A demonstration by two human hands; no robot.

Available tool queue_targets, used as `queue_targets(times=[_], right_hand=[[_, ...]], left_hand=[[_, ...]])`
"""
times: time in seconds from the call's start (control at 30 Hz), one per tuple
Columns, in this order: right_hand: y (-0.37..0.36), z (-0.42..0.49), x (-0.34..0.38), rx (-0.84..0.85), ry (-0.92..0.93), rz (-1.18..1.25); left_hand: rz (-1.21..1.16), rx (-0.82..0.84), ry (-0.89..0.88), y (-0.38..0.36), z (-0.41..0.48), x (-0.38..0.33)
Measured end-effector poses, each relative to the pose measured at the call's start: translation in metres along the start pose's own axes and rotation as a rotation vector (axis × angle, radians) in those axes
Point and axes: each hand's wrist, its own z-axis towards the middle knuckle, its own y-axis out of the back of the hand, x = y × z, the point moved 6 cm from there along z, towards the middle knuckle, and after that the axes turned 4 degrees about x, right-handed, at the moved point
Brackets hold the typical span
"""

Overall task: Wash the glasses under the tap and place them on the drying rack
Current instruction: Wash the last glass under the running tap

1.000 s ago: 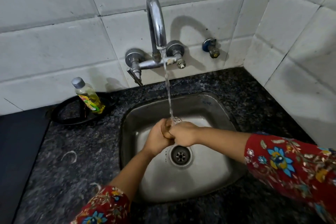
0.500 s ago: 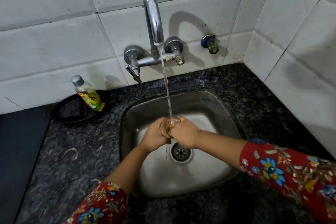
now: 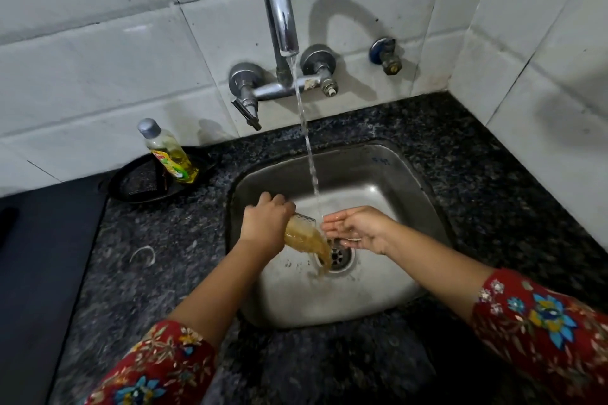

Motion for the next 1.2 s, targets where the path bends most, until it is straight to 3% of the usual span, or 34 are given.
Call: queue_targets(times=[0.13,0.23,0.3,0.37,0.43,0.53,0.6,0.67,0.73,0.77,0.83,0.9,0.97,1.03,1.13,1.2], right_hand=[[0.005,-0.001,-0.007,-0.061,0.007,0.048],[-0.003,-0.007,0.004,-0.083,0.252,-0.068],[-0.016,-0.015,0.017,-0.055,0.497,-0.415],[-0.029,-0.021,0.025,-0.015,0.671,-1.059],[-0.033,-0.016,0.025,0.101,0.714,-1.566],[-0.037,-0.005,0.033,0.224,0.812,-1.899],[-0.046,0.001,0.046,0.262,0.955,-1.945],[-0.051,0.009,0.053,0.221,0.907,-2.084],[-0.052,0.018,0.056,0.06,0.737,-2.178],[-0.052,0.022,0.053,0.043,0.646,-2.11],[-0.058,0.021,0.047,0.086,0.655,-2.038],[-0.053,0.016,0.052,0.087,0.648,-1.966],[-0.043,0.013,0.063,0.019,0.679,-2.112],[-0.037,0.015,0.063,0.047,0.682,-2.262],[-0.044,0.019,0.058,-0.004,0.569,-2.103],[-0.053,0.019,0.052,0.087,0.605,-2.153]], left_hand=[[0.096,-0.024,-0.014,0.011,0.003,-0.003],[-0.167,0.004,-0.002,0.009,0.008,0.009],[-0.459,0.045,-0.019,0.0,0.014,0.017],[-0.653,0.095,-0.023,-0.013,0.02,0.023],[-0.865,0.165,-0.031,-0.027,0.022,0.024],[-1.133,0.262,-0.098,-0.036,0.021,0.011],[-1.205,0.293,-0.129,-0.037,0.023,-0.003],[-1.325,0.263,-0.107,-0.036,0.026,-0.013],[-1.332,0.094,-0.028,-0.033,0.03,-0.015],[-1.271,-0.019,0.007,-0.031,0.031,-0.015],[-1.187,-0.19,0.039,-0.025,0.031,-0.015],[-1.274,-0.126,-0.002,-0.023,0.033,-0.014],[-1.359,0.074,-0.124,-0.026,0.038,-0.013],[-1.338,0.143,-0.169,-0.023,0.04,-0.013],[-1.312,-0.048,-0.07,-0.02,0.035,-0.02],[-1.245,-0.186,-0.038,-0.014,0.027,-0.024]])
